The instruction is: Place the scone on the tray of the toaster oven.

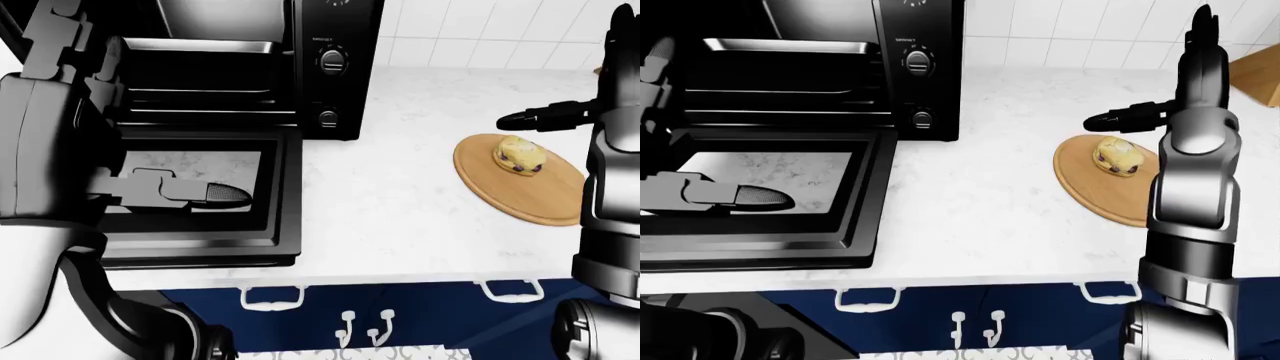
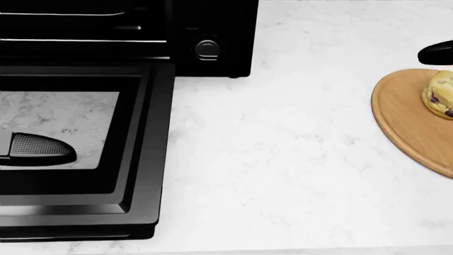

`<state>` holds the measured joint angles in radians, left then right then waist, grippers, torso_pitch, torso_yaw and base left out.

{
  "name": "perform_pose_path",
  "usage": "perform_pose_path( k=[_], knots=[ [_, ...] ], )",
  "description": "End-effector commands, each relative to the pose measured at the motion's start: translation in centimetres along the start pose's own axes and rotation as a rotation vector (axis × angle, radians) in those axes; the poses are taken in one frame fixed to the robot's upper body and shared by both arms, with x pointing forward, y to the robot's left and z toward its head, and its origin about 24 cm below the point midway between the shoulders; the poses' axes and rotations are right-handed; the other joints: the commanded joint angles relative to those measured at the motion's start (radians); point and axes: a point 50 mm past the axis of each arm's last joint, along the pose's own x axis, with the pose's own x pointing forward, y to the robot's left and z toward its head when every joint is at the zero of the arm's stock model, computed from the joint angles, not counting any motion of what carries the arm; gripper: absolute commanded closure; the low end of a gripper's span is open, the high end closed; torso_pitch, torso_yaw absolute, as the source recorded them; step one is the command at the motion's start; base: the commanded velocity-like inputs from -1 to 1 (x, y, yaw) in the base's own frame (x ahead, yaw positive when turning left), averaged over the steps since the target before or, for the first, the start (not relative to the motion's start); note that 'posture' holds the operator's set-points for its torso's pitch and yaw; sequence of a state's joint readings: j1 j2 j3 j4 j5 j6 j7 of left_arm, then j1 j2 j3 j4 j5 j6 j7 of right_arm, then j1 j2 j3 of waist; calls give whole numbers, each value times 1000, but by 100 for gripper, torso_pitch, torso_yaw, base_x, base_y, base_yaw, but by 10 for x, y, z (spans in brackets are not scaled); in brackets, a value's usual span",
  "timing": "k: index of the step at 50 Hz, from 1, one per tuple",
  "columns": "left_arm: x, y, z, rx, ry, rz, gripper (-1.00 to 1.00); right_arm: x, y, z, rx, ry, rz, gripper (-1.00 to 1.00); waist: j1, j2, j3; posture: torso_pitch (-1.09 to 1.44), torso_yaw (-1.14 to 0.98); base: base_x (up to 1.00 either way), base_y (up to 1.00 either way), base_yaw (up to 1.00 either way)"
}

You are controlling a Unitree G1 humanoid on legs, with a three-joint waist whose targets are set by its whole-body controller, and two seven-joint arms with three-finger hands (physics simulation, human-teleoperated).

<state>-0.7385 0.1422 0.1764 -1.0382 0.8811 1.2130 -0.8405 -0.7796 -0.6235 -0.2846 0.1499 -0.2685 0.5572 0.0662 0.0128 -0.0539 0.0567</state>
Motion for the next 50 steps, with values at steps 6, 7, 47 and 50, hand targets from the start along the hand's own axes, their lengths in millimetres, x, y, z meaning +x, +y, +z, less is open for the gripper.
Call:
perform_pose_path(
  k=[6, 7, 47, 50],
  knots=[
    [1, 0, 9, 19, -50, 5, -100, 3, -14, 7, -14, -40, -74, -100, 3, -1, -25, 0, 0, 0, 0, 0],
    [1, 0, 9, 19, -50, 2, -100, 4, -14, 3, -21, -17, -75, -100, 3, 0, -25, 0, 0, 0, 0, 0],
    [-1, 2, 6, 25, -44, 9, -100, 15, 17, -80, -79, 198, -10, -100, 4, -7, -28, 0, 0, 0, 0, 0],
    [0, 2, 6, 27, -44, 8, -100, 16, 20, -82, -75, 200, -1, -100, 3, -7, -28, 0, 0, 0, 0, 0]
  ],
)
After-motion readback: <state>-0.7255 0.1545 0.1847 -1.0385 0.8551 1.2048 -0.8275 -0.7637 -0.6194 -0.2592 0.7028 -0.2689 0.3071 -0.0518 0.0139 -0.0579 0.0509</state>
